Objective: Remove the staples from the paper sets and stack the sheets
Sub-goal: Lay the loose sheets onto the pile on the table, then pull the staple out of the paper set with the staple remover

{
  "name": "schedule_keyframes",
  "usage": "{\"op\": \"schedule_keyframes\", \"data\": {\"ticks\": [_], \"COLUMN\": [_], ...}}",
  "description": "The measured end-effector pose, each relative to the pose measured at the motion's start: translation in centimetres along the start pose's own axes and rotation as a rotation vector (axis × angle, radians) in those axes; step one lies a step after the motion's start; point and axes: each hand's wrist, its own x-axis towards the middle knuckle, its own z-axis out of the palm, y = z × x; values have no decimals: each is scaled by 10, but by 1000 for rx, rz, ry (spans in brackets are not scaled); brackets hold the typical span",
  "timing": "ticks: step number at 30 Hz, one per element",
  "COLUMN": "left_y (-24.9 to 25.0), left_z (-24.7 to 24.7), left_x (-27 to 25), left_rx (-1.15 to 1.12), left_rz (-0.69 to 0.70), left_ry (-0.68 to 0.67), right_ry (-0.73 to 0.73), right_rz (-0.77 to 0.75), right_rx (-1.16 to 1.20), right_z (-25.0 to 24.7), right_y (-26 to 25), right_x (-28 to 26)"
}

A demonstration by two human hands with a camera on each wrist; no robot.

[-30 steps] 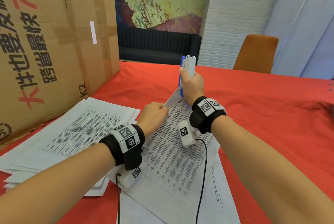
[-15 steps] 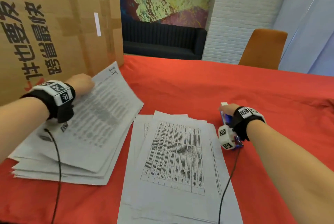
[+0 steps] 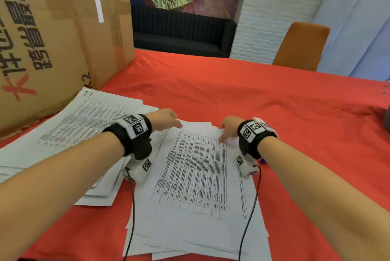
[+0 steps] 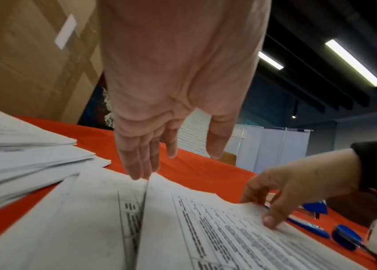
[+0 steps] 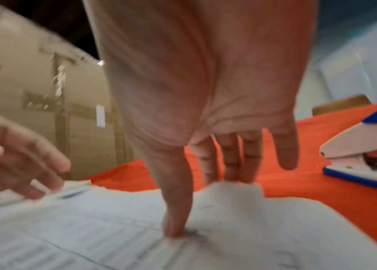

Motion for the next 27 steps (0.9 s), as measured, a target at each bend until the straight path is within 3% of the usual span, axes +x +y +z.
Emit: {"op": "schedule_keyframes", "data": {"ticks": [3,6,8,10,12,16,18,23,27], "left_y": [-3,-4,-7,-14,-26,-46,-53,-71,-72], "left_z": [1,-8,-14,-16,-13,-3,0,5,5], "left_x": [5,-1,0,-5,-6,-8,-9,-5,-6], "left_rx": [61,43,-107,-239,-259,-421,-512,-646,-674], "left_rz": [25,66,58,27,-28,-182,-239,-227,-201], "left_ry": [35,129,85,-42,-93,-203,-240,-293,-309], "right_ry": [184,159,144,162,166,-194,-268,-107,29], "right_rz": [-166,-382,-440,-389,-261,56,148,159,-6], "right_rx": [186,456,593,640,459,-55,-169,-123,49], "right_z": [-2,-17,-25,-30,-35,-33,-21,14,29], "right_y": [6,13,17,27,46,72,79,89,79], "right_x": [-9,-27,-38,-45,-50,-80,-91,-92,-81]}}
